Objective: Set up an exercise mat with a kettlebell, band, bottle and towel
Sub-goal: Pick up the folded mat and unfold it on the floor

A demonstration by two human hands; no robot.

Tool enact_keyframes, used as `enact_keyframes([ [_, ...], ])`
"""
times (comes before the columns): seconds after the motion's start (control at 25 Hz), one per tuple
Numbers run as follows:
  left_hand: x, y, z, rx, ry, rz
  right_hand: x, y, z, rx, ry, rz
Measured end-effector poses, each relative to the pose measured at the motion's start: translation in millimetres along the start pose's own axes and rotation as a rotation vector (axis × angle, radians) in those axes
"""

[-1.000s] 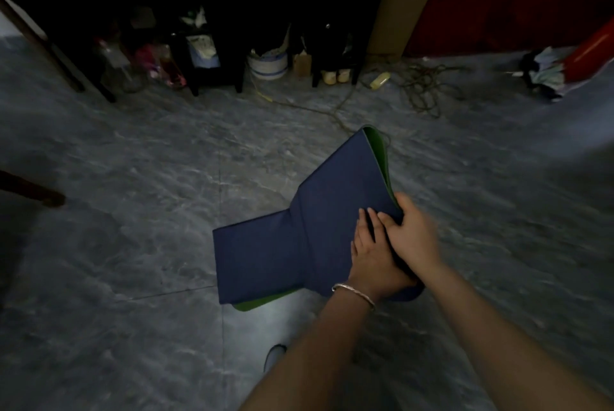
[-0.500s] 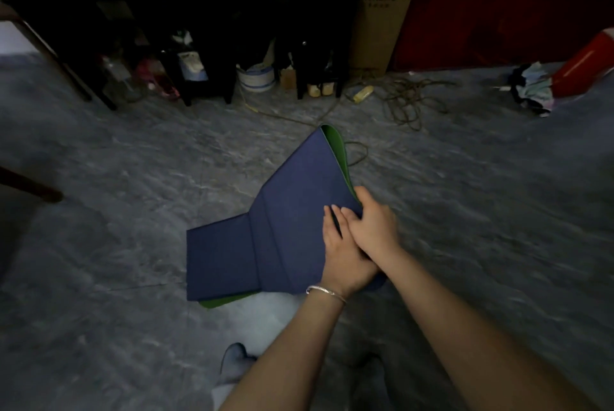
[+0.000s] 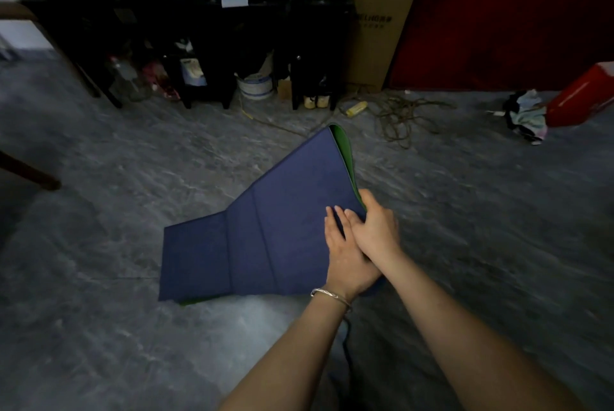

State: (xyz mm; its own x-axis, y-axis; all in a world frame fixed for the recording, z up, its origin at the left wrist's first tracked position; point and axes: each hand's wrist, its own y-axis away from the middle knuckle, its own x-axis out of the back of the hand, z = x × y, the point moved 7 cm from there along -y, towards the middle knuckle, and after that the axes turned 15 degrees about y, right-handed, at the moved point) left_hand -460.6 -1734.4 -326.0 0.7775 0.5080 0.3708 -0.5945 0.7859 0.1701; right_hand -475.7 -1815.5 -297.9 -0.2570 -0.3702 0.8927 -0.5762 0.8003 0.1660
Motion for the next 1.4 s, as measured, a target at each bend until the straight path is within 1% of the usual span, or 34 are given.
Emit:
enact_keyframes([
  [0.28, -62.3, -48.3, 70.2, -0.069, 0.030, -0.085, 79.3, -44.7, 57.7, -0.070, 0.105, 0.087],
  [0.44, -94.9, -67.8, 87.0, -0.083, 0.030, -0.120, 102.3, -59.5, 82.9, -0.076, 0.102, 0.098],
  [0.64, -147.4, -79.9, 99.7, -0.012, 0.103, -0.139, 124.9, -71.6, 130.4, -0.076, 0.099, 0.082],
  [0.76, -185.8, -85.3, 114.3, 0.009, 0.110, -0.131, 138.3, -78.7, 169.5, -0.078, 0.089, 0.052],
  [0.88, -235.1, -91.9, 130.3, 0.036, 0.091, -0.072, 152.6, -90.1, 216.6, -0.029, 0.082, 0.005],
  [1.08, -315.7, -105.3, 143.0, 0.072, 0.118, 0.016, 167.6, -109.7, 288.6, 0.044, 0.143, -0.047],
  [1.2, -362.1, -117.9, 147.6, 0.120, 0.179, 0.012, 169.5, -126.6, 332.3, 0.083, 0.171, -0.074],
  [1.24, -390.8, -125.9, 148.7, 0.118, 0.177, 0.002, 168.7, -137.1, 361.0, 0.061, 0.184, -0.096],
  [1.28, -405.6, -131.6, 146.0, 0.111, 0.170, -0.003, 168.0, -142.4, 375.0, 0.056, 0.176, -0.097],
  [1.36, -417.0, -139.0, 136.0, 0.084, 0.137, 0.007, 164.8, -144.3, 386.8, 0.050, 0.148, -0.096],
  [1.4, -434.3, -146.5, 130.9, 0.074, 0.124, 0.004, 162.1, -150.1, 400.8, 0.048, 0.133, -0.098],
])
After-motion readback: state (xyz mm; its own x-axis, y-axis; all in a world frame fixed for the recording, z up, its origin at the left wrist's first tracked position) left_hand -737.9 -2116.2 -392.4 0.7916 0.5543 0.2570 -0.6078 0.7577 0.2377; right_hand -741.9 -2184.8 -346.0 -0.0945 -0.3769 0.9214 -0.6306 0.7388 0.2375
